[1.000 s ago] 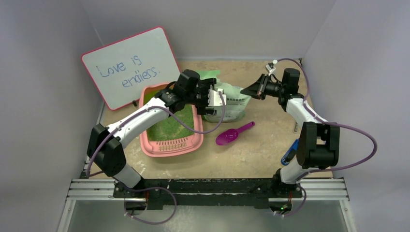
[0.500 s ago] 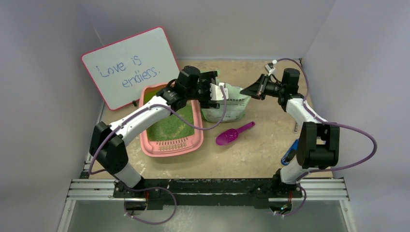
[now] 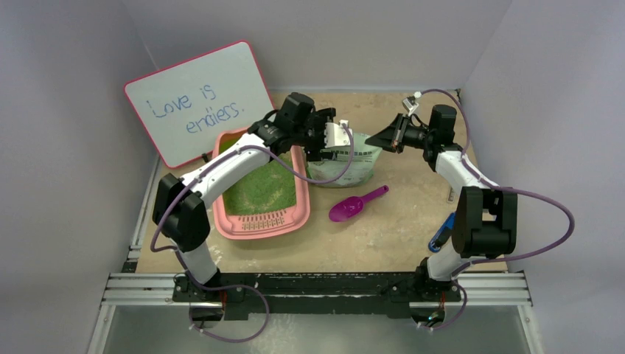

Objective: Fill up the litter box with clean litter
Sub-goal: Close the cat litter bag at the center of the board.

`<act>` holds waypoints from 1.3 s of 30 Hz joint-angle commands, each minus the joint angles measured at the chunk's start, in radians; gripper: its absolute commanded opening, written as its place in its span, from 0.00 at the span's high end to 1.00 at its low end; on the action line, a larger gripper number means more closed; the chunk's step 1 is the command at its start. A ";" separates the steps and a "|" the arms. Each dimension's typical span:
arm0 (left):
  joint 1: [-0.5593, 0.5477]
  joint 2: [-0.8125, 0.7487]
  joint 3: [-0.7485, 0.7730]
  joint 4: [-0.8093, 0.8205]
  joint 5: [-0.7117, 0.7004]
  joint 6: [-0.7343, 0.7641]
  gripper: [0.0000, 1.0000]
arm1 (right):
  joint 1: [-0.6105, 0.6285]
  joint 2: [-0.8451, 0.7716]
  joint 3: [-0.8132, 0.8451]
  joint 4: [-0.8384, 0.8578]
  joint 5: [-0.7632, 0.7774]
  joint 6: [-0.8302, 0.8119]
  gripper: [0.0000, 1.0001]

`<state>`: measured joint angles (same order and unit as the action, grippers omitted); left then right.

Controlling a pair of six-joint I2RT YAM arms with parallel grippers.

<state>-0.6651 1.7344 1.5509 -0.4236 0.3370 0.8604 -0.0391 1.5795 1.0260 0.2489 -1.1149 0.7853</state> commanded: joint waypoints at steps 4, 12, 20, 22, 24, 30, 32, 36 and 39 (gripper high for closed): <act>0.016 0.046 0.074 -0.163 0.089 0.023 0.25 | 0.001 -0.091 0.052 0.132 -0.120 0.073 1.00; 0.017 0.090 0.128 -0.251 0.149 0.026 0.50 | 0.001 -0.077 0.059 0.168 -0.111 0.107 1.00; 0.042 0.081 0.154 -0.251 0.114 -0.035 0.94 | -0.016 -0.080 0.032 0.191 -0.091 0.128 1.00; 0.064 0.048 0.139 -0.205 0.120 -0.086 1.00 | -0.027 -0.085 0.024 0.188 -0.082 0.124 1.00; 0.080 0.023 0.121 -0.174 0.119 -0.108 1.00 | -0.039 -0.089 0.019 0.185 -0.080 0.120 1.00; 0.119 0.049 0.186 -0.235 0.217 -0.143 1.00 | -0.044 -0.067 0.106 -0.099 -0.059 -0.113 0.66; 0.119 0.062 0.210 -0.253 0.243 -0.146 1.00 | -0.045 -0.069 0.180 -0.320 0.029 -0.288 0.45; 0.119 0.100 0.292 -0.326 0.253 -0.144 1.00 | -0.045 -0.104 0.295 -0.554 0.203 -0.562 0.27; 0.119 0.127 0.340 -0.371 0.249 -0.141 1.00 | -0.039 -0.176 0.283 -0.493 0.276 -0.711 0.20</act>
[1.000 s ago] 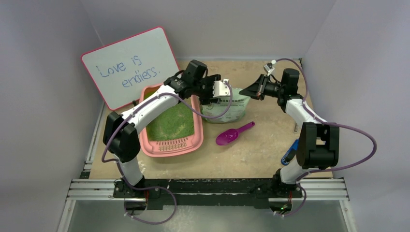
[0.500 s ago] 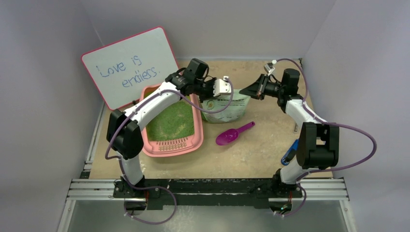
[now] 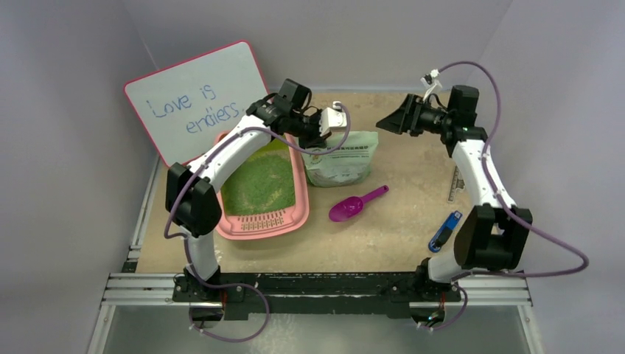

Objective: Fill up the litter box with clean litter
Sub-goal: Close the cat litter bag at the center of the board.

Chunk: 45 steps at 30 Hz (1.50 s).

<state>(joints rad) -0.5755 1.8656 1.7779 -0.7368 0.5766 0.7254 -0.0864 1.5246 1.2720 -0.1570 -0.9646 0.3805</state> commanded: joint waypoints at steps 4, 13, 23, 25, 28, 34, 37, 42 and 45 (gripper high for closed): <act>0.029 -0.006 0.125 -0.066 0.017 -0.010 1.00 | 0.072 -0.292 -0.125 0.172 0.156 -0.520 0.09; 0.031 0.000 0.144 -0.080 0.052 -0.017 1.00 | 0.316 -0.215 -0.064 -0.058 0.187 -1.206 0.05; 0.048 -0.005 0.140 -0.070 0.088 -0.030 1.00 | 0.335 -0.069 0.006 -0.266 0.210 -1.401 0.13; 0.053 -0.005 0.140 -0.071 0.094 -0.031 1.00 | 0.335 -0.058 -0.007 -0.262 0.253 -1.406 0.22; 0.058 -0.012 0.132 -0.067 0.101 -0.032 1.00 | 0.335 -0.043 0.000 -0.289 0.299 -1.397 0.31; 0.065 -0.016 0.131 -0.065 0.112 -0.033 1.00 | 0.335 -0.018 0.021 -0.344 0.291 -1.382 0.84; 0.066 -0.017 0.125 -0.064 0.107 -0.033 1.00 | 0.331 -0.005 0.038 -0.362 0.243 -1.344 1.00; 0.066 -0.021 0.112 -0.065 0.101 -0.029 1.00 | 0.289 0.020 0.110 -0.417 0.183 -1.239 0.61; 0.066 -0.028 0.107 -0.058 0.100 -0.030 1.00 | 0.233 -0.014 0.105 -0.361 0.145 -1.148 0.33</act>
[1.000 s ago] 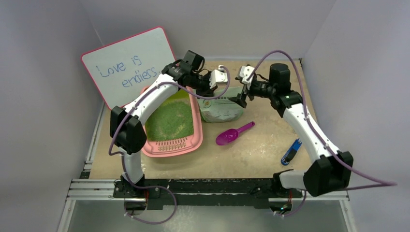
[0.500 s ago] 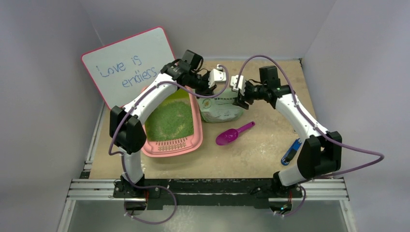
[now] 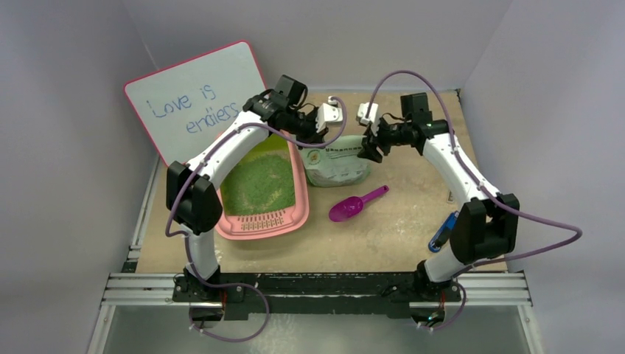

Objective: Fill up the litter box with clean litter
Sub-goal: Close the cat litter bag at the center of the board.

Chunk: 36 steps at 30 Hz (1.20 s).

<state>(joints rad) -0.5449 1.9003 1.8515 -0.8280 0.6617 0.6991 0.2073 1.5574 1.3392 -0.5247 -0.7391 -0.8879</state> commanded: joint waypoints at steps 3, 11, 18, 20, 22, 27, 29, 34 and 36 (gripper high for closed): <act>0.036 -0.064 0.033 0.039 0.014 -0.006 1.00 | -0.099 -0.106 0.028 0.115 -0.071 0.293 0.09; 0.036 -0.069 0.005 0.070 0.011 -0.024 1.00 | -0.295 -0.264 -0.075 0.228 0.285 0.952 0.01; 0.036 -0.082 -0.006 0.076 0.012 -0.024 1.00 | -0.377 -0.450 -0.311 0.153 0.935 1.278 0.01; 0.036 -0.088 -0.011 0.080 0.015 -0.024 1.00 | -0.495 -0.424 -0.343 0.111 0.916 1.300 0.01; 0.036 -0.088 -0.016 0.084 0.020 -0.026 1.00 | -0.613 -0.383 -0.357 0.091 0.800 1.302 0.01; 0.036 -0.083 -0.031 0.106 0.039 -0.038 1.00 | -0.683 -0.237 -0.363 0.146 0.793 1.281 0.13; 0.036 -0.083 -0.030 0.103 0.046 -0.039 1.00 | -0.703 -0.177 -0.356 0.165 0.792 1.287 0.14; 0.036 -0.101 -0.042 0.104 0.040 -0.034 1.00 | -0.728 -0.050 -0.312 0.199 0.846 1.266 0.19; 0.036 -0.106 -0.048 0.104 0.040 -0.034 1.00 | -0.736 -0.013 -0.287 0.203 0.857 1.255 0.20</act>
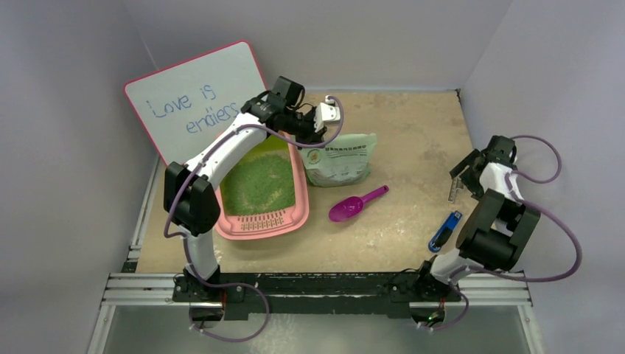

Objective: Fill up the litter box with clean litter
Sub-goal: Close the cat litter bag at the center of the board.

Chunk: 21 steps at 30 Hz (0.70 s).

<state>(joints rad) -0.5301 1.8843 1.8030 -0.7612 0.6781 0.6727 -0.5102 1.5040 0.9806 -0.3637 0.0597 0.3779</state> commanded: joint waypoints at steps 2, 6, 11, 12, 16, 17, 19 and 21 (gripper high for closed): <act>0.021 -0.095 -0.006 0.037 0.021 -0.008 1.00 | -0.030 0.065 0.086 0.049 0.033 -0.022 0.20; 0.021 -0.098 -0.016 0.041 0.023 -0.009 1.00 | -0.045 0.109 0.102 0.089 -0.090 -0.065 0.23; 0.021 -0.101 -0.014 0.039 0.023 -0.009 1.00 | -0.046 0.182 0.135 0.095 -0.260 -0.114 0.26; 0.021 -0.102 -0.013 0.038 0.022 -0.009 1.00 | -0.045 0.198 0.147 0.089 -0.269 -0.118 0.27; 0.021 -0.106 -0.018 0.037 0.019 -0.008 1.00 | -0.045 0.220 0.157 0.100 -0.287 -0.106 0.32; 0.021 -0.105 -0.018 0.038 0.017 -0.008 1.00 | -0.045 0.223 0.158 0.099 -0.303 -0.108 0.35; 0.021 -0.104 -0.018 0.038 0.017 -0.008 1.00 | -0.044 0.241 0.170 0.088 -0.347 -0.121 0.46; 0.021 -0.103 -0.017 0.037 0.018 -0.008 1.00 | -0.039 0.258 0.176 0.081 -0.391 -0.133 0.52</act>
<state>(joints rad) -0.5304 1.8675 1.7752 -0.7418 0.6811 0.6727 -0.5549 1.7500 1.1080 -0.2825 -0.2230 0.2775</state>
